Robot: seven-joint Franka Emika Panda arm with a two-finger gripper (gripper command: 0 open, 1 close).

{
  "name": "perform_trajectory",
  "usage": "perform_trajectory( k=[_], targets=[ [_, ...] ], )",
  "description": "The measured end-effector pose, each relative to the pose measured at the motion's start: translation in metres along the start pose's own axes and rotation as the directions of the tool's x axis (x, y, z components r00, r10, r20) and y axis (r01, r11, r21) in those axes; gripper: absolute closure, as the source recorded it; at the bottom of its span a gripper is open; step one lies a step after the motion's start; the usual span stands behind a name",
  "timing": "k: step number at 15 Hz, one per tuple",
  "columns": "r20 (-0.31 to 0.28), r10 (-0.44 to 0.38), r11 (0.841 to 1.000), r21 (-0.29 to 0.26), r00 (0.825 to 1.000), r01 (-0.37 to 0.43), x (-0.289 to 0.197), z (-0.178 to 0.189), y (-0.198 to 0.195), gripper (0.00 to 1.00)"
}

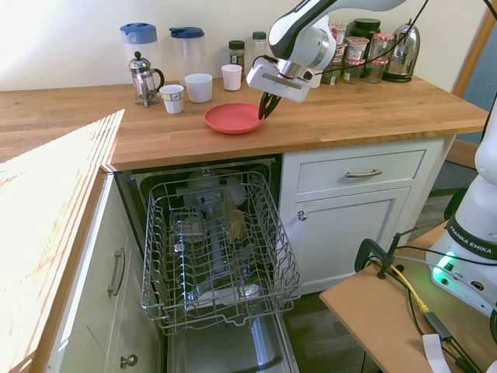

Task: Put the plate in the dishwasher

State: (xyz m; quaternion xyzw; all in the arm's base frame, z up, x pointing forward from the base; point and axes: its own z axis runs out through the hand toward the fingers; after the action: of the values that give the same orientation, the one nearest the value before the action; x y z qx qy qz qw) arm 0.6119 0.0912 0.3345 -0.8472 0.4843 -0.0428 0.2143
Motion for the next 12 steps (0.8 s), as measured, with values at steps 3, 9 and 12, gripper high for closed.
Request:
perform_trajectory(
  k=[3, 9, 12],
  targets=[
    [-0.037, -0.069, 0.998, 0.000, 0.997, 0.069, -0.006, -0.016, -0.015, 1.00],
    [-0.252, -0.296, 0.950, -0.176, 0.921, 0.258, -0.171, -0.100, -0.098, 1.00],
    [-0.359, -0.432, 0.891, -0.312, 0.828, 0.330, -0.303, -0.110, -0.121, 1.00]
  ],
)
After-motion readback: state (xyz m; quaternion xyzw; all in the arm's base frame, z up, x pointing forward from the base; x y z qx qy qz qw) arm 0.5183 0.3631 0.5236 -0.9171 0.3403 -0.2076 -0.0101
